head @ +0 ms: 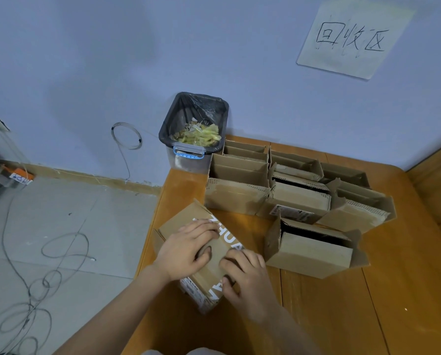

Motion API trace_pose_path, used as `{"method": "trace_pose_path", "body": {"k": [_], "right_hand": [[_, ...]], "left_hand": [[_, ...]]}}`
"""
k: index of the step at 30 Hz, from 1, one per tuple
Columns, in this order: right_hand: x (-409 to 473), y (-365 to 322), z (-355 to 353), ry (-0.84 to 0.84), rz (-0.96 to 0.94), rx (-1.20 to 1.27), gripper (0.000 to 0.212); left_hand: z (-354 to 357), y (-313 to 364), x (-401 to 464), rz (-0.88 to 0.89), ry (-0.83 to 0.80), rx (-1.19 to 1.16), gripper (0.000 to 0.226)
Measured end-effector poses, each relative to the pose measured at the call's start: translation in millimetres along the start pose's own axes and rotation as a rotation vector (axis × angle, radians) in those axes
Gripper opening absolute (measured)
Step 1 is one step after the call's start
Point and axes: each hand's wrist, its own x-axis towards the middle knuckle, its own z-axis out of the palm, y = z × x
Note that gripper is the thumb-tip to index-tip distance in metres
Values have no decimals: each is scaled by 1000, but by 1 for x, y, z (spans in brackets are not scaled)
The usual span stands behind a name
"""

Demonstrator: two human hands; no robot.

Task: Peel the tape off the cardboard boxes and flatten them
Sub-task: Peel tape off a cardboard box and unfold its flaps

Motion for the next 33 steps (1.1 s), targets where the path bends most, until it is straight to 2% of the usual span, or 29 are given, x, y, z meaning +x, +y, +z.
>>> {"method": "trace_pose_path", "body": {"k": [14,20,33], "right_hand": [[-3,-9,3,80,49,55,15],[-6,-14,6,-13,72,-64,34],[-8,-9,10,-20,72,-18,26]], "left_hand": [[0,2,-5,-22,9,-20,35],[0,1,-4,-24,6,-7,37],[0,3,-7,-41,3,-5,38]]}}
